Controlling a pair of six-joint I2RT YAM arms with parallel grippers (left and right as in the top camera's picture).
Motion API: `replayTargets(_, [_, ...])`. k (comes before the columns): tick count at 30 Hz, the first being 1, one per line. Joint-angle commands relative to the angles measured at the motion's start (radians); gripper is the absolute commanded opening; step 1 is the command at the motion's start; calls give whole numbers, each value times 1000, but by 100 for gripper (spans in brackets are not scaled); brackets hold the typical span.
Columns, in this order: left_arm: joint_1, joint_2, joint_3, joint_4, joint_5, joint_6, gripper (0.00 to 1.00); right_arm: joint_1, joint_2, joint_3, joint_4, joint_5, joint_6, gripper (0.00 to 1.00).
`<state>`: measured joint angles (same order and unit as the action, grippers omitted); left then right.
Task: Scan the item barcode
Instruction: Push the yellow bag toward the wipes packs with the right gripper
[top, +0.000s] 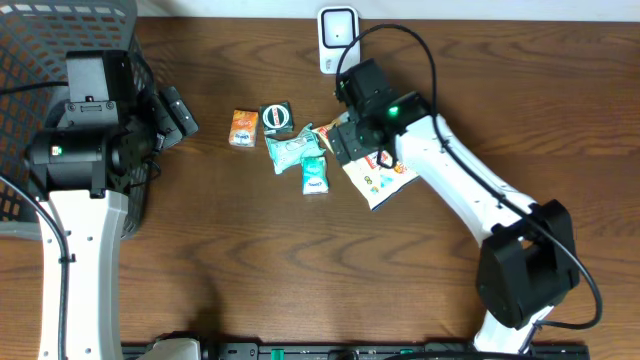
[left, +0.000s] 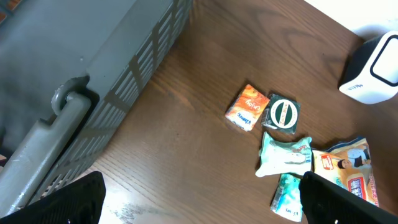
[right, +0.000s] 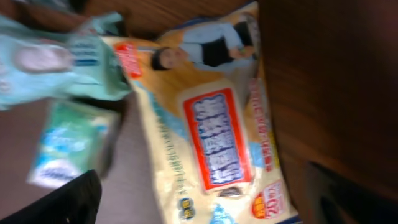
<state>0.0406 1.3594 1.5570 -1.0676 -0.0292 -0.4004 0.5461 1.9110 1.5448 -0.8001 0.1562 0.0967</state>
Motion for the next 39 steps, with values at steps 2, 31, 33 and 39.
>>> replayTargets(2, [5,-6,0,-2,-6,-9,98,44,6,-14,5,249,39,99])
replayTargets(31, [5,-6,0,-2,-6,-9,98,150,6,-262,238,317,6,78])
replayTargets(33, [5,-6,0,-2,-6,-9,98,166,6,-292,291,317,-18,76])
replayTargets(39, [5,-6,0,-2,-6,-9,98,200,6,-328,365,328,-106,74])
